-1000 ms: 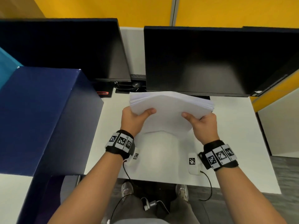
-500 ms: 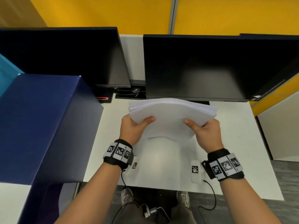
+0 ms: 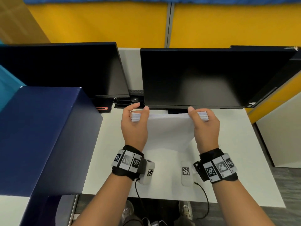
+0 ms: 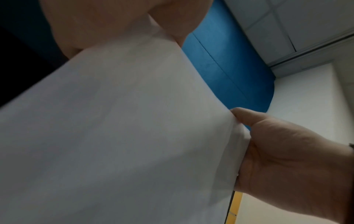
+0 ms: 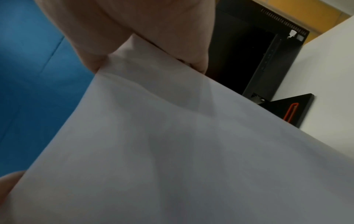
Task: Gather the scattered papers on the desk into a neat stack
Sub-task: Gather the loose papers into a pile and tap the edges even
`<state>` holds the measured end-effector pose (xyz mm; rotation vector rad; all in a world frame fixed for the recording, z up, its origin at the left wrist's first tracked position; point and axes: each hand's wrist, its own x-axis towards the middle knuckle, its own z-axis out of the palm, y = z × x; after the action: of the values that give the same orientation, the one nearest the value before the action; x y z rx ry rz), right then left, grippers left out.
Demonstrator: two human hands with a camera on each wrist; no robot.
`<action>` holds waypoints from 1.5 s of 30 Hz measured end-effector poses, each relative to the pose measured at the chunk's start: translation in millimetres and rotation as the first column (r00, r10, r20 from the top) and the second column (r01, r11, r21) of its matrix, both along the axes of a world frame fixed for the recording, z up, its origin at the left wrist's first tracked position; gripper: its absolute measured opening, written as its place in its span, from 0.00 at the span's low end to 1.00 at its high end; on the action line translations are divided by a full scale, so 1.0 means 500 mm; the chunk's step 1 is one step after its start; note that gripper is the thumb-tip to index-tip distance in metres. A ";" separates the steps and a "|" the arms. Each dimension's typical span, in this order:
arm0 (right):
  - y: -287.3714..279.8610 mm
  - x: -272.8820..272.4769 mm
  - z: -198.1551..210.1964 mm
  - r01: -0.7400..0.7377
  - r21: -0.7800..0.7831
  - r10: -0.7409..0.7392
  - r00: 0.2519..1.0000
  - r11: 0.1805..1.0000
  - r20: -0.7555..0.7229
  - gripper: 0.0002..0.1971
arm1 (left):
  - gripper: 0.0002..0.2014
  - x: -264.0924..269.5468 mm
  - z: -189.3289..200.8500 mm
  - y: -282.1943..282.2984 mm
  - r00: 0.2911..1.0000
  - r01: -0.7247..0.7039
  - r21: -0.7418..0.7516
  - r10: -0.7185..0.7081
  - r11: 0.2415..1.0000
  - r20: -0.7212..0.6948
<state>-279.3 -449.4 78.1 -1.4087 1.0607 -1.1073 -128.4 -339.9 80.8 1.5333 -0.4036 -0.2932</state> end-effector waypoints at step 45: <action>-0.057 -0.206 -0.230 -0.121 0.213 0.179 0.942 0.970 -0.282 0.13 | 0.17 0.090 -0.227 0.046 0.893 0.427 0.424 -0.445 0.799 -0.061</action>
<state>-382.3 -478.2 -37.1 -1.5024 1.2162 -0.6720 -83.3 -316.8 -32.8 1.8676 -0.7702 -0.7562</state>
